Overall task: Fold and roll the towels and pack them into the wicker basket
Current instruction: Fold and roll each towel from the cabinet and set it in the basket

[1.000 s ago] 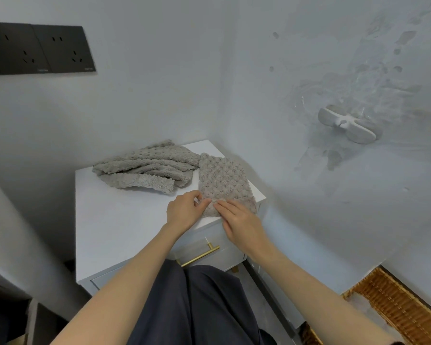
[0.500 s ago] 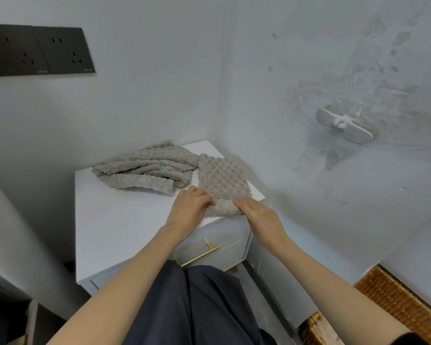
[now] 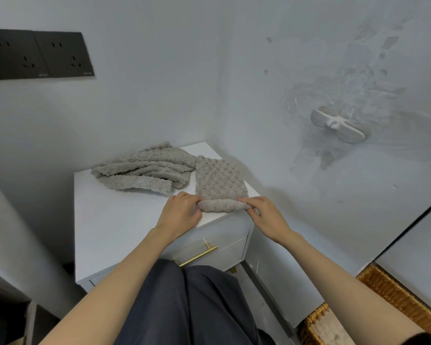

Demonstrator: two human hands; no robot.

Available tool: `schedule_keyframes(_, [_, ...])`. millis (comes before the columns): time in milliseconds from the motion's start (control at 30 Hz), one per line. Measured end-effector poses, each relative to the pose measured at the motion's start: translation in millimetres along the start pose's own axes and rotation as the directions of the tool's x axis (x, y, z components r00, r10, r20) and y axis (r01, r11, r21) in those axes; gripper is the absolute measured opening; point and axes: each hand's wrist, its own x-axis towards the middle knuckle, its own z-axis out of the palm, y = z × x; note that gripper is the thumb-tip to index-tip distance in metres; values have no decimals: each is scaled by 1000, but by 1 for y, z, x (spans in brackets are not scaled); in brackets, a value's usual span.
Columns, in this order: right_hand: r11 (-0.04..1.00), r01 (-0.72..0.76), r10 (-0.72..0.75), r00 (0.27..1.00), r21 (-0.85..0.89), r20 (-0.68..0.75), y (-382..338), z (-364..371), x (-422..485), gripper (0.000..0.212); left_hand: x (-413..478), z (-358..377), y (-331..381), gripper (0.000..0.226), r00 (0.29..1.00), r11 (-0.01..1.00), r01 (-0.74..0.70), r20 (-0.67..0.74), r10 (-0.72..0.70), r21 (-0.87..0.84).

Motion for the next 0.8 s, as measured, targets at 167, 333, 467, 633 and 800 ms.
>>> schedule_keyframes(167, [989, -79, 79, 997, 121, 6, -7, -8, 9, 20, -5, -1, -4, 13, 985, 935, 170, 34, -167, -312])
schedule_keyframes(333, [916, -267, 282, 959, 298, -8, -10, -8, 13, 20, -3, 3, -2, 31, 946, 881, 316, 51, -319, -351])
schedule_keyframes(467, [871, -386, 417, 908, 303, -39, -10, -2, 19, 27, 3, 4, 1, 41, 899, 829, 429, 83, -429, -358])
schedule_keyframes(633, [839, -476, 513, 853, 265, -94, -15, 4, 26, 24, 10, 4, 5, 50, 862, 797, 497, 96, -497, -343])
schedule_keyframes(800, [855, -492, 517, 836, 165, -185, -18, 9, 30, 23, 11, 6, 6, 41, 850, 795, 517, 79, -521, -318])
